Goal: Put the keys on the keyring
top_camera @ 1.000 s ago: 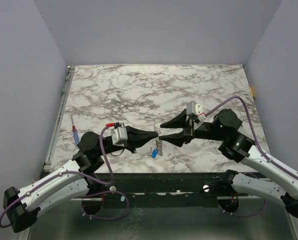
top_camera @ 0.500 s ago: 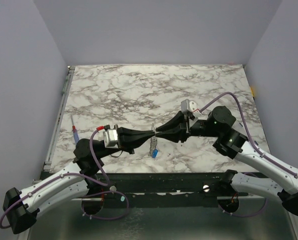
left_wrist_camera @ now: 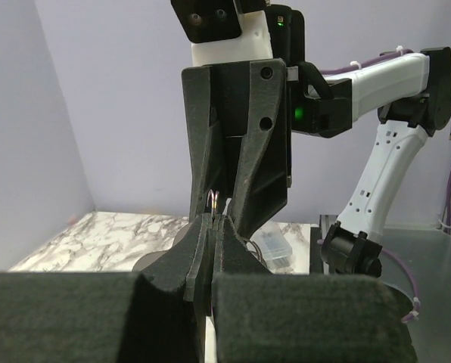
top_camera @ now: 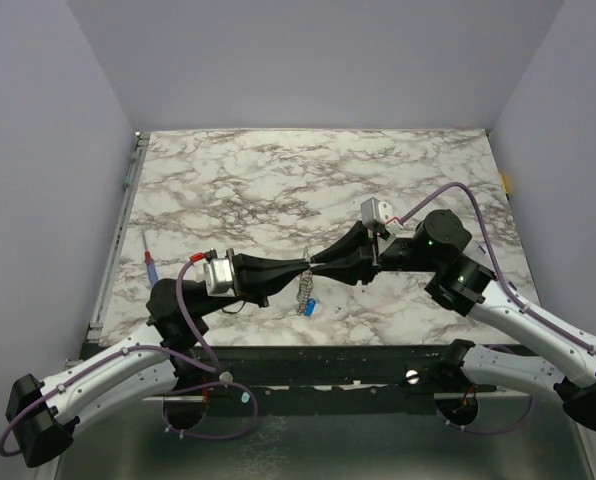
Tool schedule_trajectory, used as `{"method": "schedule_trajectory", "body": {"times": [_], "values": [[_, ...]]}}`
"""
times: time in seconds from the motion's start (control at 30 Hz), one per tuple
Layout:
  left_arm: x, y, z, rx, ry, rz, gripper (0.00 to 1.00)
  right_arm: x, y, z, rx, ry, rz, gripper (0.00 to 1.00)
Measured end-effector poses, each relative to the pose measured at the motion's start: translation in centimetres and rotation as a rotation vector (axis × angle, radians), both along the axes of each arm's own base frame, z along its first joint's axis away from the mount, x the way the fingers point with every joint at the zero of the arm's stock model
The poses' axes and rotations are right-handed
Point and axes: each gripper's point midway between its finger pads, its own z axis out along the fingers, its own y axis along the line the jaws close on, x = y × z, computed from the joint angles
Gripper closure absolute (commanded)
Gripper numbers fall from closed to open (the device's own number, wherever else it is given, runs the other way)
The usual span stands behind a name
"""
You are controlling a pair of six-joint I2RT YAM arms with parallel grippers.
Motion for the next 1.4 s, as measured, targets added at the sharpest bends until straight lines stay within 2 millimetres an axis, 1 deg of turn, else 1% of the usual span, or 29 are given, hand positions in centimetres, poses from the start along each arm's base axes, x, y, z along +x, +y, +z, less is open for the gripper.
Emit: {"method": "schedule_trajectory", "body": {"times": [0.17,0.47,0.73,0.83,1.0,1.2,1.23,1.3,1.4], "values": [[0.1,-0.1,0.1,-0.004,-0.001,-0.001,1.0,0.1,0.0,0.1,-0.001,-0.007,-0.002,0.68],[-0.1,0.0,0.3,-0.017,-0.003,-0.006,1.0,0.0,-0.2,0.9,0.007,-0.031,-0.004,0.68],[0.0,-0.1,-0.2,-0.011,0.01,-0.01,1.0,-0.1,-0.2,1.6,0.013,-0.037,-0.004,0.69],[0.0,-0.1,-0.4,-0.01,0.012,-0.01,1.0,-0.1,-0.3,1.7,0.014,-0.039,-0.003,0.73],[0.0,-0.2,-0.8,-0.009,0.02,-0.013,1.0,0.0,-0.2,1.5,0.008,-0.039,-0.002,0.89],[0.0,-0.1,-1.0,-0.017,0.028,-0.012,1.0,0.2,0.0,1.3,0.0,-0.034,-0.001,0.98],[0.1,-0.1,-1.0,-0.018,0.029,-0.012,0.98,0.2,0.1,1.2,-0.001,-0.035,0.0,0.99],[0.1,0.0,-1.1,-0.022,0.033,-0.007,0.86,0.3,0.1,1.3,-0.003,-0.042,0.0,0.99],[0.2,0.2,-1.0,-0.027,0.032,0.002,0.72,0.5,0.3,1.3,-0.015,-0.051,0.0,0.99]]}}
